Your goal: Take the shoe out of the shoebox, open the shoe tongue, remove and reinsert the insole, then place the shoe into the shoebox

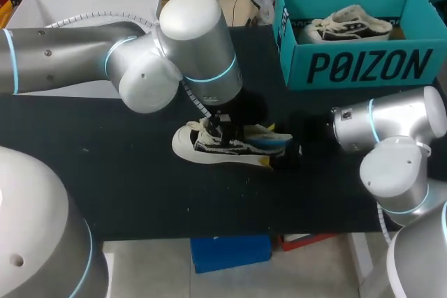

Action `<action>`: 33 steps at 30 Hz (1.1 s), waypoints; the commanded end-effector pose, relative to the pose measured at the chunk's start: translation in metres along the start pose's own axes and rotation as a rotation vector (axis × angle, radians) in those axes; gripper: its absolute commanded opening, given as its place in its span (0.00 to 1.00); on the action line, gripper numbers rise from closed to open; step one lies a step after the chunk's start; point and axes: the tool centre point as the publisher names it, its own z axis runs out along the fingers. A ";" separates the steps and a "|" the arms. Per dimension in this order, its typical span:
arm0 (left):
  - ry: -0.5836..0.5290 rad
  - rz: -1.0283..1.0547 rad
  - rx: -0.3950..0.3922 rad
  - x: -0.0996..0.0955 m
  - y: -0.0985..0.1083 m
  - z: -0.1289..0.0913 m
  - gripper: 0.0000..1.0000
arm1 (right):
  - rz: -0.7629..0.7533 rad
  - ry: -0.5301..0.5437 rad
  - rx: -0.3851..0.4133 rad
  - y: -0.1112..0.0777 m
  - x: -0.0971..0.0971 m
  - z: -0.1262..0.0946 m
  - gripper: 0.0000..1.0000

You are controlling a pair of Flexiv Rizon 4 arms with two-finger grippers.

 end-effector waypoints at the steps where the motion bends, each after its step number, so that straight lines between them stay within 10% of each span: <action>1: 0.005 0.043 0.065 0.001 0.004 0.005 0.39 | 0.001 0.000 0.002 0.000 -0.001 0.002 0.00; 10: 0.004 0.102 0.086 -0.001 -0.010 0.007 0.79 | 0.001 0.000 0.002 0.000 -0.001 0.002 0.00; 33: -0.016 0.172 0.107 -0.023 -0.065 0.024 0.61 | 0.001 0.000 0.002 0.000 -0.001 0.002 0.00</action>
